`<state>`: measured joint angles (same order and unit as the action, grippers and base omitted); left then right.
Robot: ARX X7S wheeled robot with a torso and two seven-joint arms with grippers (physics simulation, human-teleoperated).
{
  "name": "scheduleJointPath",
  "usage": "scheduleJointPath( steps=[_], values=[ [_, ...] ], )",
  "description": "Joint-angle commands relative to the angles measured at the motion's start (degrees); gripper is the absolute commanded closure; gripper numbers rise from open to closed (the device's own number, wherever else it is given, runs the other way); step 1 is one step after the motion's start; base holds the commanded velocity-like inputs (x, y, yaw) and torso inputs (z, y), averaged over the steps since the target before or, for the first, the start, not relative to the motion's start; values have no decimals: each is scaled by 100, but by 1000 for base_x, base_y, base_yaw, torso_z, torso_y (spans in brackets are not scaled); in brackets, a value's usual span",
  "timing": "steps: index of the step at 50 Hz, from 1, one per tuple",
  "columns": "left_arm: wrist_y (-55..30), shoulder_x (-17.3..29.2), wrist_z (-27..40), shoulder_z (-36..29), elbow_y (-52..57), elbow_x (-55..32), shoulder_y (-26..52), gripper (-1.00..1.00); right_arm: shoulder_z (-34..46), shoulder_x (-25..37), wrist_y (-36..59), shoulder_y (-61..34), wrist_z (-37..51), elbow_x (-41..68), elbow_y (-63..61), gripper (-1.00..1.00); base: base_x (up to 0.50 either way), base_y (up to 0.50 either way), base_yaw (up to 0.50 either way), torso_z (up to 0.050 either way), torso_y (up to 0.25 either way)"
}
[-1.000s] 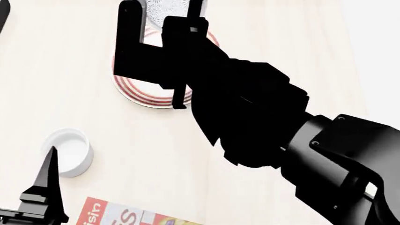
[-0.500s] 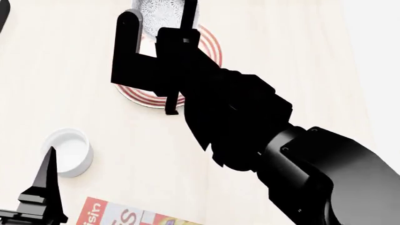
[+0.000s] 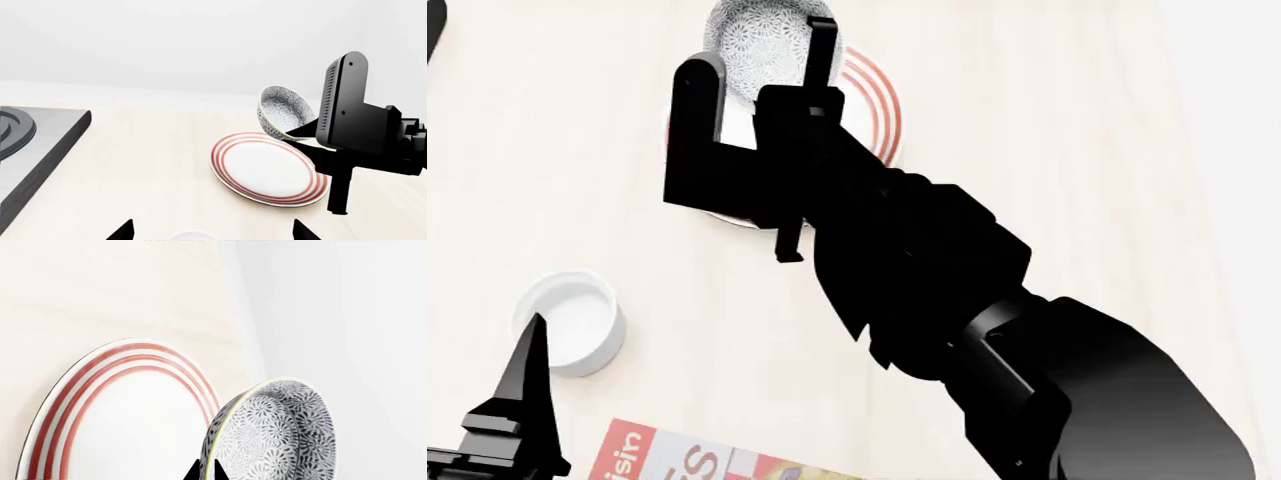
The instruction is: Pick the akita bowl on the cookies box and place it on the plate.
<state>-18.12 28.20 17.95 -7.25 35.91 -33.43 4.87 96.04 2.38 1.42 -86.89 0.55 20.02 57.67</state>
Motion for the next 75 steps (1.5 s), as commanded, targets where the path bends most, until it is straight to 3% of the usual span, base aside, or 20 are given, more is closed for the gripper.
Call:
scheduleJointPath(
  steps=[1,8,56,57,75],
  values=[
    [138,-125,-283,204,-46,-7,-50,-100,-222,-208,-59,36,-100,-336,188,100,0,0,0,23,-236],
    [112,-152,-245,260,-52,-164,-61,-100,-259,-183,-27,45,-97,-374,157,100,0,0,0,23,-239],
    [97,-125,-113,158,-106,-63,-26,-100,-697,-235,-77,284,-147,-775,289,100,0,0,0,0,0],
    [94,-123,-111,158,-104,-66,-23,-100,-691,-234,-58,275,-166,-784,281,-100,0,0,0,0,0],
    [61,-93,-60,145,-31,-106,-12,-100,-702,73,406,71,-155,-808,-467,-100,0,0,0,0,0]
  ],
)
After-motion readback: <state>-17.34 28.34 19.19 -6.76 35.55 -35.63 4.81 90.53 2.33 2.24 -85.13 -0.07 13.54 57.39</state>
